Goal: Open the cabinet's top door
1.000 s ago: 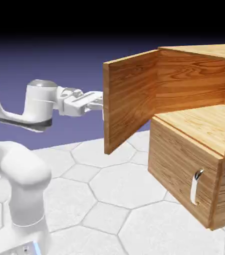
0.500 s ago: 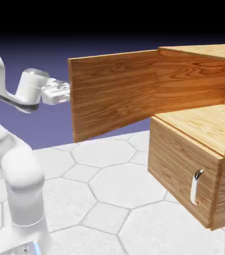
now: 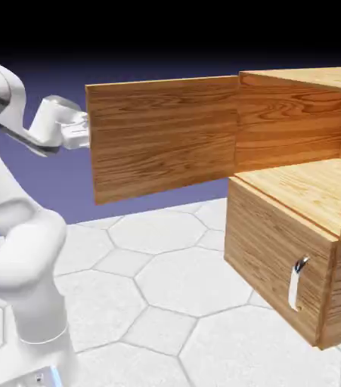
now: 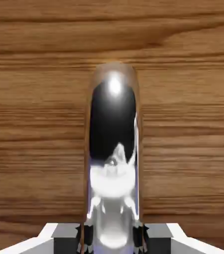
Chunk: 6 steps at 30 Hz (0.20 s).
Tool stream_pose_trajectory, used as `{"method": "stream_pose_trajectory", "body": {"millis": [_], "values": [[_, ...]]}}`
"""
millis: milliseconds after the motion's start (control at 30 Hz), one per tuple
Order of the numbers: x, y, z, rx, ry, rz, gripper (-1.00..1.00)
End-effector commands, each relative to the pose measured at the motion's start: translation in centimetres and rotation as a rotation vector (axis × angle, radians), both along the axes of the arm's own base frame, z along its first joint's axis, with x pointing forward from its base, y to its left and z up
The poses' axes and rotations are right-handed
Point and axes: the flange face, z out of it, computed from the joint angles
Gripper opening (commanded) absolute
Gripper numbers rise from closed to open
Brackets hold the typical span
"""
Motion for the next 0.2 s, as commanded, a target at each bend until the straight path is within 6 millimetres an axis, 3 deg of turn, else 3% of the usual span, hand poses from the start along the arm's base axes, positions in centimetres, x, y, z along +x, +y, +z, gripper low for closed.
{"method": "stream_pose_trajectory", "body": {"millis": [0,167], "values": [[0.1,0.5,0.0,0.000,0.000,-0.013,-1.00],[0.9,3.3,0.0,0.000,0.000,-0.083,-1.00]]}}
